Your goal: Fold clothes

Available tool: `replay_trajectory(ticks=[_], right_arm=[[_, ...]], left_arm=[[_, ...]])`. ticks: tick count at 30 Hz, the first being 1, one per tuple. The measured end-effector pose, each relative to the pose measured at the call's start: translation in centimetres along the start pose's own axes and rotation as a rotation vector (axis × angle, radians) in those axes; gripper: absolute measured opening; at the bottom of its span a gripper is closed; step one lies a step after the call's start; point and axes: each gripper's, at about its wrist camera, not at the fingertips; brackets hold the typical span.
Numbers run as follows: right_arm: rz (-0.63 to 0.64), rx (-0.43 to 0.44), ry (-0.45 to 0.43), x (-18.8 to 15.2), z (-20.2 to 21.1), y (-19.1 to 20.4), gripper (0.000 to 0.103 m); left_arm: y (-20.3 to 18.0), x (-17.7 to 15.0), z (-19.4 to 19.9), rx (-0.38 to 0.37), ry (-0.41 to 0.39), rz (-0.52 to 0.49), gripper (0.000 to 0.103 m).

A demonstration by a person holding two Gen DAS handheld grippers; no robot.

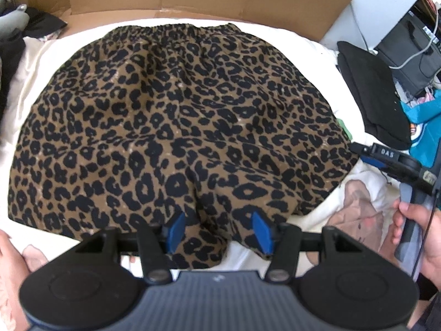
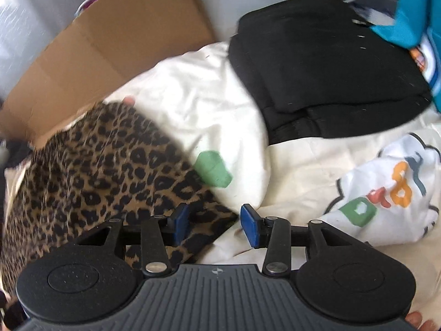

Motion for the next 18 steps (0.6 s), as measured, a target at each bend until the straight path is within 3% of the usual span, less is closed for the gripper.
replay_trajectory(ticks=[11, 12, 16, 18], right_arm=[[-0.113, 0.031, 0.002, -0.4, -0.9, -1.2, 0.048], [-0.130, 0.039, 0.002, -0.4, -0.9, -1.3, 0.045], [-0.198, 0.055, 0.016, -0.2, -1.0, -1.9, 0.018], [-0.225, 0.056, 0.026, -0.1, -0.9, -2.2, 0.011]], left_arm=[[-0.2, -0.8, 0.3, -0.057, -0.033, 0.053, 0.057], [-0.3, -1.0, 0.4, -0.065, -0.037, 0.056, 0.057], [-0.4, -1.9, 0.0, -0.074, -0.046, 0.087, 0.057], [-0.4, -2.1, -0.6, -0.067, -0.035, 0.107, 0.057]])
Point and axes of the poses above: each gripper's, at about its wrist camera, not at the fingertips, and z roughly against the way its jaws point, y to its left, x to its top, and after that the axes turned 1 degree about z, right-handed
